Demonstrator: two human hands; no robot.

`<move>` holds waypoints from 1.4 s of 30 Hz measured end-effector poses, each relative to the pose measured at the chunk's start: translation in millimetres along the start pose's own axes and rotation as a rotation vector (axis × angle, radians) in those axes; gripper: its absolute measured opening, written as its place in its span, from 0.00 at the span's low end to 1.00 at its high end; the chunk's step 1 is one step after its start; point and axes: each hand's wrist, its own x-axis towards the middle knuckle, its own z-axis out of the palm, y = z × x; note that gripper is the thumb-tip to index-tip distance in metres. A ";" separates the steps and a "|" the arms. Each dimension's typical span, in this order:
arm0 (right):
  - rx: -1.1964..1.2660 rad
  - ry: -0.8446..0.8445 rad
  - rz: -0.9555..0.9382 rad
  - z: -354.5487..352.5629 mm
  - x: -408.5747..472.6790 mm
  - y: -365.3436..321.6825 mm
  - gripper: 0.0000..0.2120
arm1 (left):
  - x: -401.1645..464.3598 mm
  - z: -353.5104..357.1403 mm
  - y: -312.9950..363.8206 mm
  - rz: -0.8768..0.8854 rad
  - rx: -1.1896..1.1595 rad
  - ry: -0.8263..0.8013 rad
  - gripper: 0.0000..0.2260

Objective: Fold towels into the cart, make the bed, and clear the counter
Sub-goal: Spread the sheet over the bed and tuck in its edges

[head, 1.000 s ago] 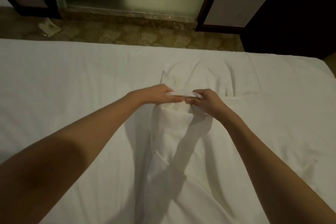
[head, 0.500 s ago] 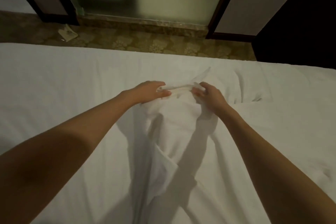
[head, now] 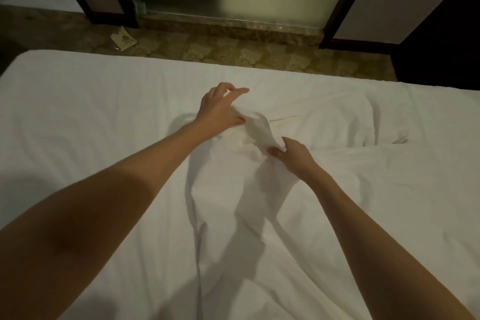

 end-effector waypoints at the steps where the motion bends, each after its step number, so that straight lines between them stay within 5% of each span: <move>1: 0.019 0.046 -0.003 -4.4 -3.2 1.0 0.16 | -6.3 7.6 -1.2 -0.015 0.010 0.030 0.32; 5: 0.210 0.208 -0.075 -23.6 -8.4 2.8 0.19 | -28.1 47.3 0.8 -0.311 -0.315 0.070 0.42; 8: 0.327 0.183 -0.144 -30.3 -13.0 -2.3 0.05 | -47.7 71.1 6.4 -0.496 -0.759 -0.133 0.50; 10: 0.432 0.133 -0.180 -36.9 -20.4 -10.8 0.04 | -56.2 74.3 14.2 -0.438 -0.799 -0.370 0.44; 13: 0.493 0.063 -0.235 -48.5 -24.9 -27.5 0.07 | -55.5 66.0 28.8 -0.329 -0.824 -0.448 0.36; 23: 0.434 0.069 -0.347 -53.6 -12.9 -78.9 0.10 | -55.9 -8.1 38.7 -0.288 -0.988 -0.204 0.10; 32: 0.497 -0.018 -0.323 -23.3 0.7 -89.3 0.02 | -67.7 -12.4 13.2 -0.283 -1.204 -0.144 0.14; 37: 0.102 -0.219 -0.239 -1.3 30.3 -71.9 0.38 | -73.9 -11.9 -28.7 -0.445 -1.160 0.098 0.10; 42: -0.261 -0.302 -0.212 43.6 58.2 -68.4 0.35 | -77.2 -8.9 -90.8 -0.439 -1.129 0.208 0.17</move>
